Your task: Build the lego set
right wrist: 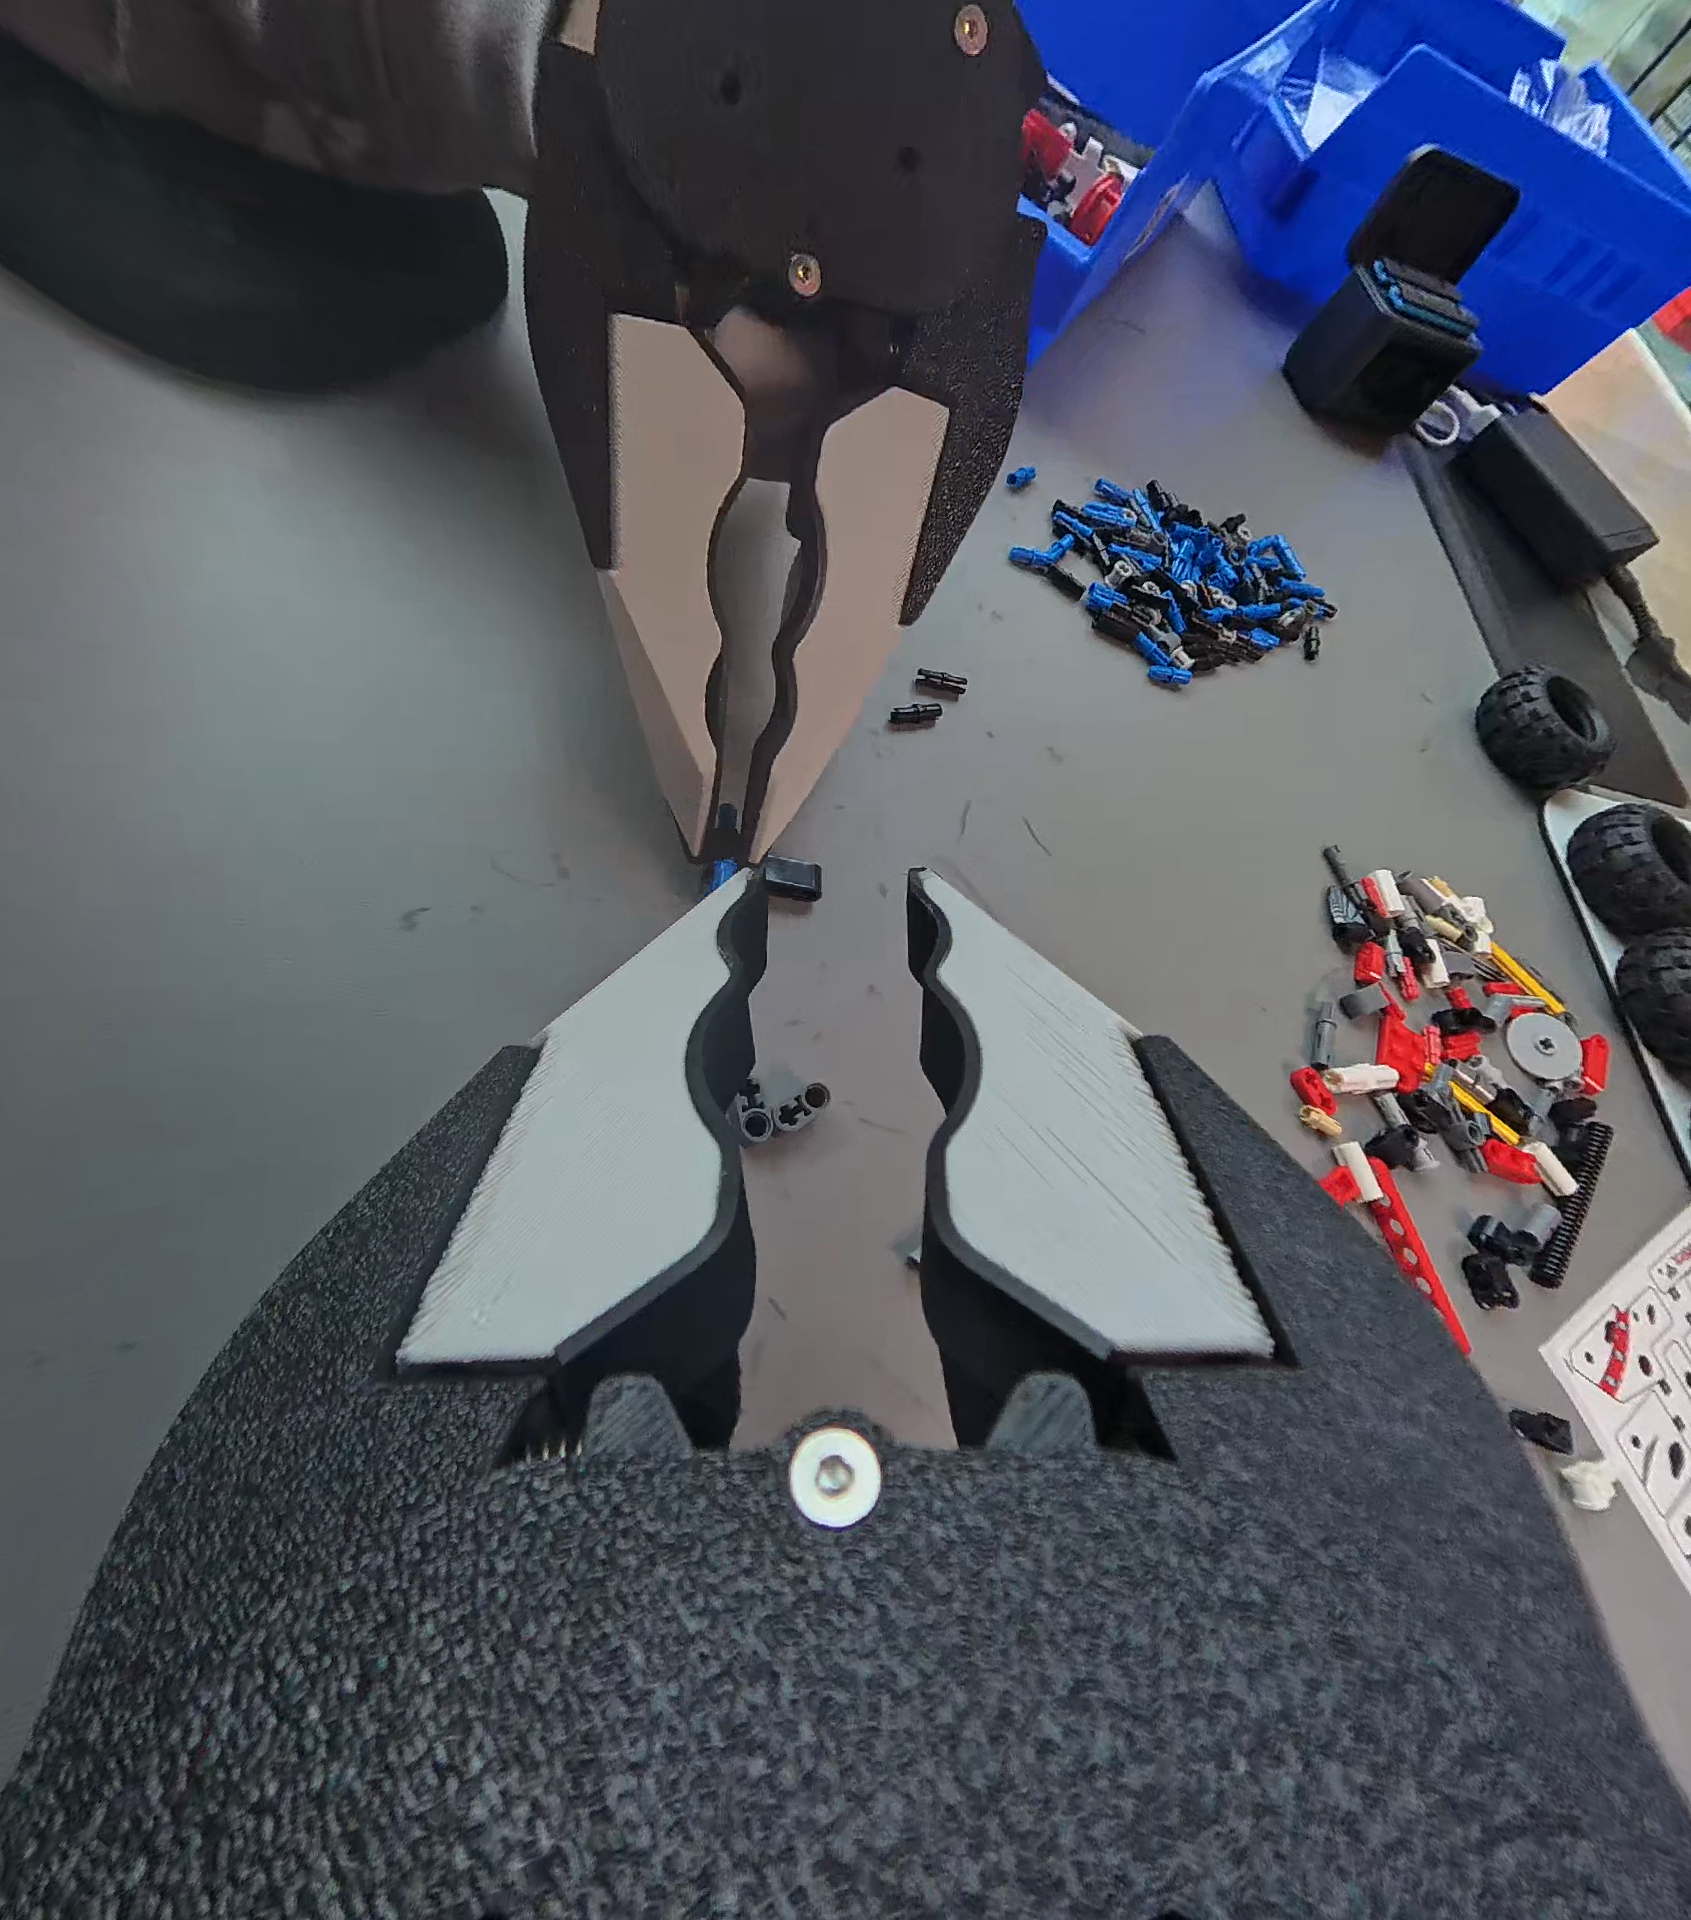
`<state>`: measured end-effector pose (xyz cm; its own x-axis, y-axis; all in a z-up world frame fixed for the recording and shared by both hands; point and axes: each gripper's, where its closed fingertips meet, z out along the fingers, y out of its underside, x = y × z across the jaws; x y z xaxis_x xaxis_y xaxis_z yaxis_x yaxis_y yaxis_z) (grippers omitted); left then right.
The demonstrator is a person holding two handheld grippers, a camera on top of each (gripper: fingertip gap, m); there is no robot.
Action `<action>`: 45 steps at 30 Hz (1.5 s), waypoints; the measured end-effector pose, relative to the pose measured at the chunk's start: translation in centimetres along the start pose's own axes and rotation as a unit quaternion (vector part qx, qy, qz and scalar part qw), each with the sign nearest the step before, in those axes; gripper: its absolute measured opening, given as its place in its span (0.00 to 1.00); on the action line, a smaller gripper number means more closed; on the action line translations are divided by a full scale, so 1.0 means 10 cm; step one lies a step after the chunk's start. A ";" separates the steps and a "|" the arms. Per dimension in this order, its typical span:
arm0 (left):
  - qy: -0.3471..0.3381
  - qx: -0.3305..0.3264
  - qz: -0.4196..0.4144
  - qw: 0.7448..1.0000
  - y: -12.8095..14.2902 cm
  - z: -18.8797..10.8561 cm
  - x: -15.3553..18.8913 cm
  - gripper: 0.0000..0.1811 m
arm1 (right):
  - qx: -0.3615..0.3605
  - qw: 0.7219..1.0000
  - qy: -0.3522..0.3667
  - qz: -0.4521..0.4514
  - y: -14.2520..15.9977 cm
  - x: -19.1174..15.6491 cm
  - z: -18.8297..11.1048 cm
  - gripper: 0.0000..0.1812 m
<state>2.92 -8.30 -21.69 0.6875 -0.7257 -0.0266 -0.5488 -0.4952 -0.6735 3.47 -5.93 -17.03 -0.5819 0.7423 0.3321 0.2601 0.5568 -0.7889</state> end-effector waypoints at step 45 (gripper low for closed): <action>-0.043 0.030 -0.032 0.998 0.20 -0.23 -0.12 0.13 | -0.231 0.949 -0.213 -0.019 0.33 -0.33 0.32 0.19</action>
<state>-0.11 -9.50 -21.35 0.7598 -0.6486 -0.0448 -0.4750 -0.5068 -0.7194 3.78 -7.72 -22.33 -0.8307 0.5553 0.0401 0.4853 0.7575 -0.4366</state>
